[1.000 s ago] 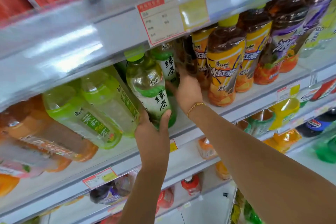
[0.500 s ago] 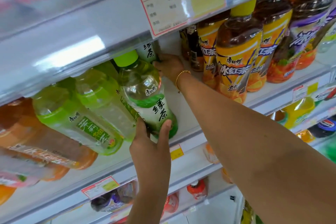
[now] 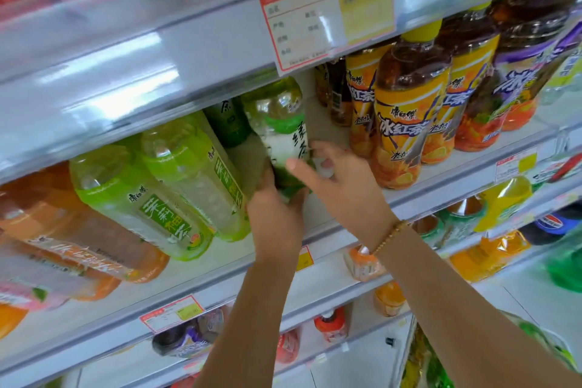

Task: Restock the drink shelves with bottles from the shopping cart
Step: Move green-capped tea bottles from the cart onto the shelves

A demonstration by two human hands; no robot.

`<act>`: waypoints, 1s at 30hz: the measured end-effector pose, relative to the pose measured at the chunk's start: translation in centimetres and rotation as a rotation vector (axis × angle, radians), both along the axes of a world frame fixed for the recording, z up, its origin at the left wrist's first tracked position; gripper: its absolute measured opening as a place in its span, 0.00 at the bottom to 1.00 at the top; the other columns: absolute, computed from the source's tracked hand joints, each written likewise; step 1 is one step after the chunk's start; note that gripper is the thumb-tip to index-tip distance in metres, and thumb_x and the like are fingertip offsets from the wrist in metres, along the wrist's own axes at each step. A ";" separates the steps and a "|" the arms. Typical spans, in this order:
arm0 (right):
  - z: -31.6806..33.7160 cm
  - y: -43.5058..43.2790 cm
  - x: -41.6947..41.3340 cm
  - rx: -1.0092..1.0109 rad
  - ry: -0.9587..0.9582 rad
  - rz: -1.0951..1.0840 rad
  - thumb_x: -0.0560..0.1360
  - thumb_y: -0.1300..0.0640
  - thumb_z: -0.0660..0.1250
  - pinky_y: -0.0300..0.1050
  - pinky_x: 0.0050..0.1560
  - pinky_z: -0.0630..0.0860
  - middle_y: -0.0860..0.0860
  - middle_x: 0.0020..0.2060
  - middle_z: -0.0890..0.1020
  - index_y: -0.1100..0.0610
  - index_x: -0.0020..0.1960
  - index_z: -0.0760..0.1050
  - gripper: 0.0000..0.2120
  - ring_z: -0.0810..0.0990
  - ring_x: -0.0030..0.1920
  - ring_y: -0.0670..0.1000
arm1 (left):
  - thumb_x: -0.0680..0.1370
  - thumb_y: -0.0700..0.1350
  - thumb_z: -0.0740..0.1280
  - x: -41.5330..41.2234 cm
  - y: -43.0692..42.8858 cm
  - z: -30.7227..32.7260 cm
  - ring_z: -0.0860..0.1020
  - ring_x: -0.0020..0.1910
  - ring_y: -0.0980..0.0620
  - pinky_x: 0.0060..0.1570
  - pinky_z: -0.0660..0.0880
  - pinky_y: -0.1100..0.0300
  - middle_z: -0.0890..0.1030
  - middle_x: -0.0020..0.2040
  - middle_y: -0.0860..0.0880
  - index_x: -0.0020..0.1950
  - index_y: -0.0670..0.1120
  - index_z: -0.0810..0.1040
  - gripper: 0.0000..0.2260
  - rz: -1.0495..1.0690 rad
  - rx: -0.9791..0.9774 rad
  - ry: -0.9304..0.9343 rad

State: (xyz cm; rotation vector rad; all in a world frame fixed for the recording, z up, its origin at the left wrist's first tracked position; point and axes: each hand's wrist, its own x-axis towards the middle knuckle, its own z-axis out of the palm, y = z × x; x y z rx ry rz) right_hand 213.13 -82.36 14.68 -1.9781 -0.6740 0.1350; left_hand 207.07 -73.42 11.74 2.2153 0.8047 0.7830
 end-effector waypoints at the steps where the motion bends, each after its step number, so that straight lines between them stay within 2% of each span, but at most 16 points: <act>1: -0.2 0.4 0.3 -0.095 -0.086 -0.018 0.71 0.43 0.69 0.44 0.49 0.73 0.53 0.49 0.81 0.56 0.59 0.74 0.22 0.78 0.51 0.52 | 0.71 0.39 0.72 0.0 0.2 -0.2 0.79 0.46 0.45 0.42 0.71 0.63 0.81 0.48 0.44 0.63 0.40 0.73 0.21 -0.059 0.050 0.051; 2: -0.5 0.9 0.7 -0.156 -0.120 -0.038 0.70 0.44 0.70 0.44 0.48 0.71 0.54 0.51 0.80 0.56 0.61 0.71 0.25 0.77 0.52 0.54 | 0.71 0.38 0.70 -0.3 0.3 -0.5 0.79 0.50 0.44 0.47 0.71 0.61 0.81 0.52 0.43 0.66 0.41 0.71 0.23 -0.117 0.102 0.107; 4: -0.9 2.2 1.6 -0.197 -0.071 -0.074 0.69 0.47 0.72 0.45 0.46 0.70 0.56 0.53 0.77 0.59 0.60 0.68 0.27 0.76 0.54 0.57 | 0.74 0.39 0.68 -1.6 0.2 -0.6 0.79 0.51 0.42 0.49 0.70 0.60 0.81 0.54 0.42 0.69 0.43 0.69 0.23 -0.176 0.190 0.206; 6: -1.3 3.5 2.3 -0.181 -0.016 -0.123 0.70 0.49 0.72 0.47 0.47 0.71 0.58 0.54 0.76 0.61 0.60 0.64 0.27 0.76 0.54 0.59 | 0.77 0.45 0.64 -3.3 0.5 -0.8 0.81 0.49 0.43 0.48 0.73 0.58 0.82 0.54 0.43 0.67 0.43 0.73 0.19 -0.222 0.259 0.229; 8: -1.1 5.0 3.1 -0.164 0.003 -0.190 0.72 0.51 0.71 0.49 0.51 0.72 0.59 0.57 0.75 0.62 0.65 0.61 0.30 0.76 0.57 0.60 | 0.76 0.53 0.61 -4.6 1.2 -0.8 0.82 0.48 0.45 0.49 0.76 0.60 0.84 0.52 0.46 0.61 0.44 0.79 0.19 -0.275 0.222 0.217; 10: -0.9 6.8 4.6 -0.152 0.026 -0.265 0.73 0.53 0.69 0.49 0.55 0.72 0.61 0.61 0.73 0.63 0.70 0.56 0.33 0.74 0.60 0.60 | 0.74 0.59 0.64 -5.2 2.0 -0.9 0.81 0.52 0.52 0.54 0.72 0.69 0.83 0.54 0.49 0.56 0.44 0.82 0.21 -0.351 0.184 0.204; 12: -1.0 8.9 6.7 -0.142 0.058 -0.318 0.75 0.56 0.67 0.47 0.59 0.70 0.61 0.64 0.71 0.65 0.72 0.53 0.33 0.72 0.64 0.59 | 0.69 0.62 0.68 -5.5 2.2 -0.7 0.77 0.57 0.60 0.56 0.63 0.81 0.81 0.58 0.53 0.55 0.45 0.83 0.24 -0.404 0.132 0.225; 15: -1.8 11.2 9.0 -0.079 0.052 -0.409 0.77 0.63 0.61 0.43 0.60 0.68 0.61 0.65 0.71 0.64 0.72 0.54 0.26 0.71 0.65 0.57 | 0.67 0.58 0.68 -5.5 2.5 -1.0 0.76 0.59 0.59 0.57 0.59 0.83 0.80 0.60 0.54 0.57 0.46 0.82 0.24 -0.417 0.131 0.229; 18: -3.1 11.8 10.1 -0.001 0.087 -0.366 0.75 0.67 0.62 0.44 0.62 0.66 0.61 0.64 0.71 0.63 0.71 0.59 0.26 0.70 0.65 0.58 | 0.68 0.58 0.71 -5.5 2.7 -1.3 0.76 0.59 0.59 0.58 0.60 0.81 0.80 0.59 0.52 0.56 0.45 0.83 0.23 -0.431 0.169 0.208; 22: -3.8 11.9 11.0 0.049 0.069 -0.331 0.75 0.63 0.64 0.42 0.62 0.66 0.58 0.63 0.74 0.61 0.68 0.66 0.22 0.72 0.65 0.56 | 0.68 0.57 0.69 -5.3 2.9 -1.6 0.70 0.62 0.60 0.58 0.58 0.84 0.81 0.59 0.51 0.56 0.45 0.83 0.22 -0.433 0.167 0.180; 25: -3.5 12.6 12.0 0.086 0.106 -0.314 0.73 0.56 0.70 0.44 0.62 0.68 0.57 0.64 0.74 0.61 0.67 0.66 0.26 0.72 0.65 0.56 | 0.68 0.57 0.68 -5.4 2.8 -1.6 0.71 0.61 0.60 0.58 0.58 0.83 0.80 0.59 0.51 0.57 0.45 0.82 0.22 -0.437 0.178 0.189; 27: -3.0 12.9 12.7 0.046 0.106 -0.312 0.72 0.54 0.71 0.45 0.62 0.69 0.57 0.65 0.73 0.61 0.67 0.65 0.29 0.71 0.66 0.56 | 0.69 0.58 0.68 -5.5 2.7 -1.6 0.74 0.60 0.60 0.59 0.59 0.81 0.80 0.60 0.53 0.57 0.46 0.82 0.23 -0.436 0.187 0.198; 30: -2.7 13.1 13.2 -0.064 0.041 -0.330 0.74 0.56 0.68 0.45 0.61 0.68 0.57 0.65 0.73 0.61 0.68 0.65 0.26 0.71 0.66 0.56 | 0.68 0.58 0.68 -5.4 2.7 -1.7 0.74 0.60 0.61 0.59 0.61 0.80 0.81 0.59 0.53 0.57 0.46 0.82 0.23 -0.421 0.167 0.193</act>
